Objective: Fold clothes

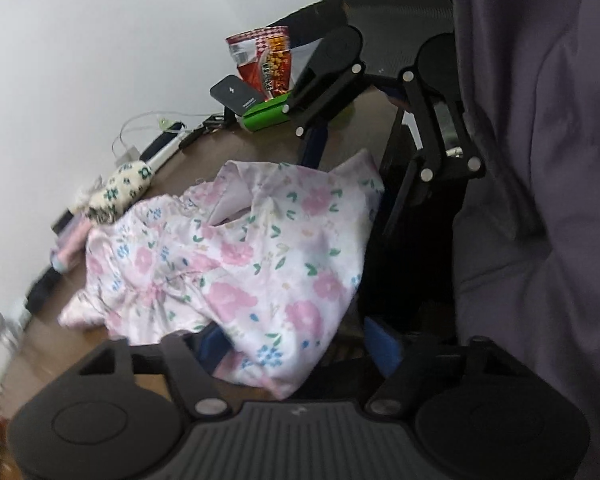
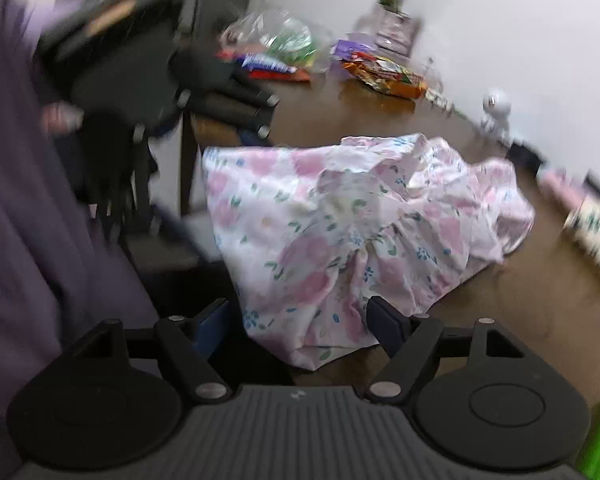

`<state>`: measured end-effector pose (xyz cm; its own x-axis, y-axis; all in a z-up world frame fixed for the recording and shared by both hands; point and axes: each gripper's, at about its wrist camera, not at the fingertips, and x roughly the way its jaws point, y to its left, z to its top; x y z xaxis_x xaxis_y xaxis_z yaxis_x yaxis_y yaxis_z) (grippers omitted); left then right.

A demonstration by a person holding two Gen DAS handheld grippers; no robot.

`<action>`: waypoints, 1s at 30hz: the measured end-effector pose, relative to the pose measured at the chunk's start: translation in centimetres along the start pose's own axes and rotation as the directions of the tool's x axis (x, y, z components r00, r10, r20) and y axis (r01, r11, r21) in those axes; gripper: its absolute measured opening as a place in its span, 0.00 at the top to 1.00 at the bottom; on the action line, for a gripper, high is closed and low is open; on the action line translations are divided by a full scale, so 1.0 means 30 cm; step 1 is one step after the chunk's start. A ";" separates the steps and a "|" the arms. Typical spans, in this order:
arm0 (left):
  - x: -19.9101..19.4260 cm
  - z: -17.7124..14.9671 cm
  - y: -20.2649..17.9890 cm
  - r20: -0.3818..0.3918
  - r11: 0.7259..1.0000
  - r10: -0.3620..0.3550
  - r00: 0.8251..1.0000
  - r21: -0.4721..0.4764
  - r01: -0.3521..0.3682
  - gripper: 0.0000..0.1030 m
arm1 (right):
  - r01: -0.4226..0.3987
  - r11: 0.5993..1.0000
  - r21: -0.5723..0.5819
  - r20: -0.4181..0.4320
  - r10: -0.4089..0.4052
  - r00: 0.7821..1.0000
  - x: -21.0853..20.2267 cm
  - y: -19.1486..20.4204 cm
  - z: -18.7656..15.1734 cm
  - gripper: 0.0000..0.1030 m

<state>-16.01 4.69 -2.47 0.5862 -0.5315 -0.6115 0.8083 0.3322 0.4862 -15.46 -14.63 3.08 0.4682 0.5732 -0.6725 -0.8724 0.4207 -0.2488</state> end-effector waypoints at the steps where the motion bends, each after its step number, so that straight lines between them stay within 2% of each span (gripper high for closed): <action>1: 0.001 0.001 0.004 -0.004 1.000 0.003 1.000 0.006 -0.003 0.44 | 0.028 0.999 -0.031 -0.004 -0.028 1.000 0.007 0.012 0.000 0.31; 2: 0.000 0.004 0.010 -0.009 1.000 0.000 1.000 0.005 0.000 0.47 | 0.043 0.998 -0.042 0.001 -0.043 0.999 0.008 0.014 0.000 0.38; 4: -0.007 0.005 0.011 -0.014 1.000 -0.003 1.000 0.010 0.004 0.51 | 0.016 0.999 -0.029 0.004 -0.016 1.000 0.000 0.005 0.005 0.45; 6: -0.022 0.007 0.008 -0.010 1.000 -0.010 1.000 0.020 0.010 0.61 | -0.040 0.999 0.021 0.018 0.040 0.999 -0.023 -0.015 0.012 0.66; 7: -0.034 0.008 0.009 -0.008 1.000 -0.017 1.000 0.018 0.018 0.64 | -0.069 0.997 0.047 0.027 0.068 0.997 -0.034 -0.025 0.015 0.72; 8: -0.045 0.007 0.010 -0.005 1.000 -0.008 1.000 0.018 0.008 0.63 | -0.097 0.993 0.068 0.035 0.095 0.995 -0.046 -0.035 0.017 0.87; 10: -0.064 0.002 0.007 0.006 0.998 0.052 0.999 0.024 -0.052 0.49 | -0.142 0.985 0.102 0.044 0.139 0.989 -0.063 -0.059 0.019 0.91; 12: -0.076 -0.007 -0.003 0.032 0.992 0.124 0.992 0.035 -0.125 0.25 | -0.202 0.970 0.139 0.060 0.195 0.979 -0.084 -0.085 0.020 0.93; 14: -0.076 -0.010 -0.016 0.061 0.985 0.159 0.985 0.064 -0.163 0.24 | -0.273 0.945 0.179 0.107 0.257 0.960 -0.114 -0.124 0.018 0.94; 17: -0.067 0.012 -0.014 0.109 0.980 0.164 0.980 0.095 -0.174 0.22 | -0.366 0.903 0.223 0.160 0.336 0.928 -0.135 -0.186 0.026 0.94; 20: -0.065 0.045 0.006 0.171 0.982 0.149 0.974 0.087 -0.165 0.25 | -0.426 0.873 0.239 0.159 0.397 0.904 -0.138 -0.217 0.034 0.94; 22: -0.058 0.061 0.024 0.180 0.991 0.087 0.980 0.087 -0.104 0.49 | -0.457 0.854 0.249 0.158 0.430 0.889 -0.135 -0.229 0.034 0.94; 23: -0.052 0.067 0.034 0.171 0.995 0.050 0.984 0.079 -0.064 0.73 | -0.471 0.844 0.256 0.156 0.444 0.882 -0.134 -0.232 0.033 0.94; 24: -0.043 0.070 0.048 0.161 0.998 0.016 0.987 0.057 -0.026 0.82 | -0.465 0.847 0.259 0.158 0.437 0.885 -0.136 -0.234 0.032 0.94; 26: -0.029 0.068 0.083 0.152 0.999 -0.044 0.987 -0.007 0.045 0.87 | -0.449 0.853 0.265 0.163 0.419 0.893 -0.142 -0.237 0.031 0.93; 28: -0.019 0.060 0.127 0.154 0.988 -0.108 0.982 -0.094 0.124 0.90 | -0.374 0.889 0.264 0.181 0.335 0.924 -0.151 -0.221 0.023 0.80; 29: -0.017 0.056 0.150 0.158 0.979 -0.132 0.979 -0.137 0.154 0.91 | -0.325 0.908 0.265 0.190 0.281 0.940 -0.155 -0.211 0.016 0.56; 30: -0.015 0.052 0.174 0.163 0.966 -0.155 0.974 -0.179 0.184 0.91 | -0.275 0.923 0.267 0.199 0.227 0.953 -0.160 -0.201 0.009 0.36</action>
<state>-12.15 5.46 1.31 0.4367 -0.6965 -0.5693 0.8989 0.3628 0.2456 -12.41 -19.71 8.00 0.2766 0.7819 -0.5587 -0.8971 0.4186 0.1417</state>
